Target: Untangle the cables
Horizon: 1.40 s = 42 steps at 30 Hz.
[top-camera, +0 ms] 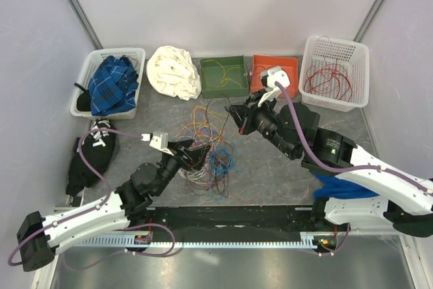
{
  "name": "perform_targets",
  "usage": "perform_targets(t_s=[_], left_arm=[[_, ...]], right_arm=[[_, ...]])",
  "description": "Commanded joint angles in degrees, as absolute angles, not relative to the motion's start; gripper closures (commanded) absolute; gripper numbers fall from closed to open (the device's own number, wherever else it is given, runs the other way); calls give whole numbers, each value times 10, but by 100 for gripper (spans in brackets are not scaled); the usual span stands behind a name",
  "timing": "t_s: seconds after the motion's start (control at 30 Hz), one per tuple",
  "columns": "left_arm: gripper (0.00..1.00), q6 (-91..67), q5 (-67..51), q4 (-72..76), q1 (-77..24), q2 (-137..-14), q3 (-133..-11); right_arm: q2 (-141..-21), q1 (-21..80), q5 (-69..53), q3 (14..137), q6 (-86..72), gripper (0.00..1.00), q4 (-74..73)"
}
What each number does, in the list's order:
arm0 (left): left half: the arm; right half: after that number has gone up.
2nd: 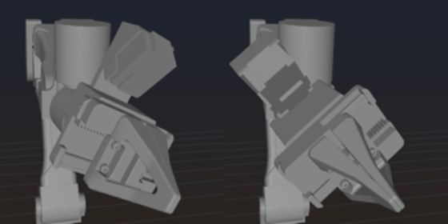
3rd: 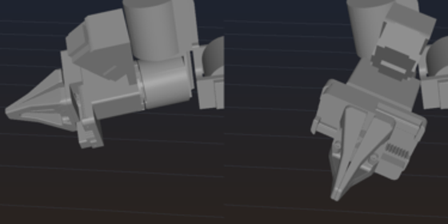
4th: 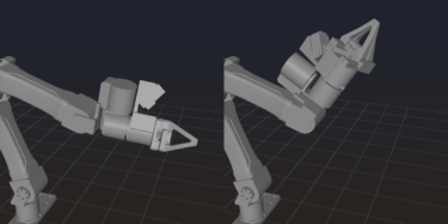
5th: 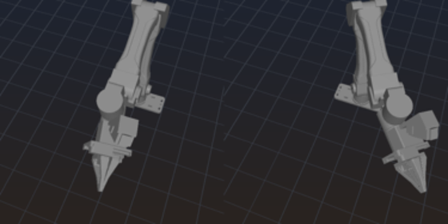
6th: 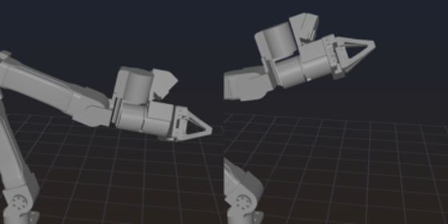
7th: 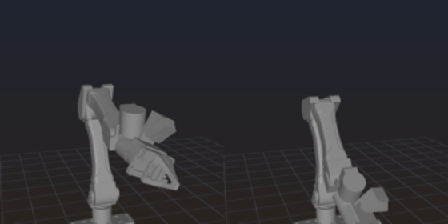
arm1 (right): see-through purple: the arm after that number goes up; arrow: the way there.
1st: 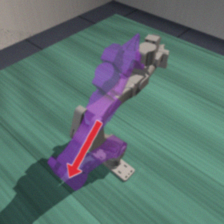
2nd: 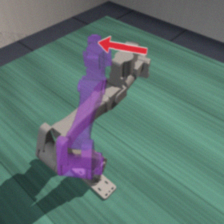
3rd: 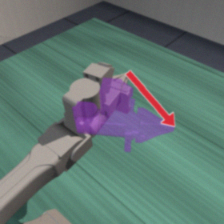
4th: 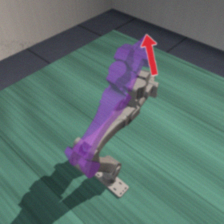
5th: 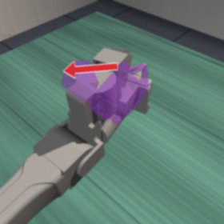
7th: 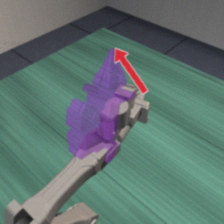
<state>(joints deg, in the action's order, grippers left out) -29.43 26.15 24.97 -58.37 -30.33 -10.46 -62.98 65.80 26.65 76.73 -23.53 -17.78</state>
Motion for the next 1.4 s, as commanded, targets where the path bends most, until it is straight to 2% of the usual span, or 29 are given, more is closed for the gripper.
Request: perform_targets(t_s=[0.0, 0.2, 0.3, 0.4, 0.5, 0.53, 0.6, 0.77, 0.83, 0.87, 0.9, 0.93, 1.03, 1.13, 1.37], left_arm=[[9, -237, 248, 297, -584, -345, -142], [9, -230, 243, 324, -584, -401, -151], [16, -227, 254, 330, -584, -432, -162], [30, -213, 254, 341, -584, -461, -178], [56, -190, 250, 348, -584, -477, -206], [76, -182, 249, 339, -584, -482, -223], [98, -158, 250, 317, -584, -479, -264], [98, -154, 272, 153, -584, -454, -392], [98, -155, 274, 97, -583, -457, -480], [98, -153, 273, 45, -583, -467, -511], [98, -150, 271, 27, -583, -475, -570], [98, -147, 259, 5, -583, -483, -599], [98, -135, 235, -59, -584, -519, -704], [98, -125, 225, -93, -583, -554, -776], [98, -93, 208, -116, -583, -606, -869]], right_arm=[[-628, 661, 257, 832, -220, 100, -195], [-628, 661, 248, 872, -208, 100, -213], [-622, 661, 237, 873, -213, 100, -214], [-614, 661, 232, 868, -214, 100, -214], [-606, 661, 238, 859, -215, 100, -214], [-599, 661, 242, 852, -216, 100, -215], [-584, 661, 255, 837, -216, 100, -216], [-534, 661, 294, 771, -216, 100, -217], [-507, 661, 313, 723, -216, 100, -217], [-499, 662, 313, 707, -215, 96, -217], [-488, 661, 309, 676, -214, 84, -217], [-484, 661, 307, 665, -213, 57, -220], [-474, 660, 313, 630, -214, 31, -234], [-455, 661, 317, 617, -214, 26, -235], [-425, 661, 282, 614, -190, 26, -194]])
